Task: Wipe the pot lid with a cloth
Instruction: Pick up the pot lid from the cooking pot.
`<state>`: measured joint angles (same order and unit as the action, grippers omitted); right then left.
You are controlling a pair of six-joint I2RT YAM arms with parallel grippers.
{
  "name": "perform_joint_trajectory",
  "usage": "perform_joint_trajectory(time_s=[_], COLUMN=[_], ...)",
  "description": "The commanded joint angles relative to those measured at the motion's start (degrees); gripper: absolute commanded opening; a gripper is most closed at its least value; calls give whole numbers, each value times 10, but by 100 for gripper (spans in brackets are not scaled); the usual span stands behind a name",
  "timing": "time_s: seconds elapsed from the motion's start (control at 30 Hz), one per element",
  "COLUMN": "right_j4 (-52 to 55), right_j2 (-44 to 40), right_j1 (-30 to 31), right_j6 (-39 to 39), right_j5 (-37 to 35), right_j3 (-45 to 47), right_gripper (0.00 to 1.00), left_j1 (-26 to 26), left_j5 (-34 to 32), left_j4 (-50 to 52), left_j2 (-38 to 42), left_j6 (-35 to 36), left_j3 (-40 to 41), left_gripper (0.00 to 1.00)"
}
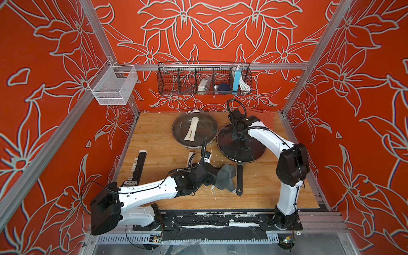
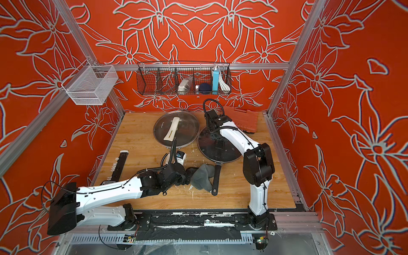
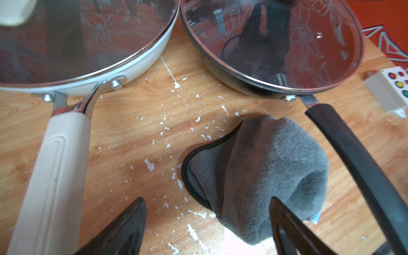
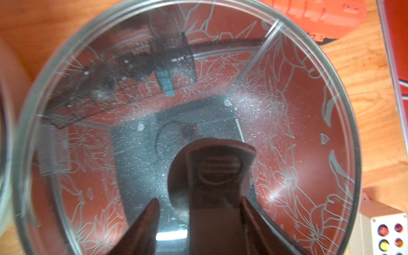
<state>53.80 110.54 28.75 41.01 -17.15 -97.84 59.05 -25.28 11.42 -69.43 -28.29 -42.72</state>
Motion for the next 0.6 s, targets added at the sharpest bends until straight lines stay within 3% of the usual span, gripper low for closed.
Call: perform_joint_trajectory(time_s=[0.0,0.23,0.37,0.57], right_j4=[15,18,22,19], right_j2=[13,21,25,9], right_j1=[-3,-3,-3,-3], right_j6=[12,12,7,-9], right_j5=[-17,-23,-27,-40], right_j3=[-12,-10,-15,-18], right_gripper=[53,26,2,0], left_j1=[6,11,13,16], left_j5=[-1,8,13,22], left_j4=[-27,-54,-65,-98], left_j2=[22,37,38,43], left_j6=[17,28,34,46], left_j3=[10,28,36,51], left_gripper=[86,86,86,87])
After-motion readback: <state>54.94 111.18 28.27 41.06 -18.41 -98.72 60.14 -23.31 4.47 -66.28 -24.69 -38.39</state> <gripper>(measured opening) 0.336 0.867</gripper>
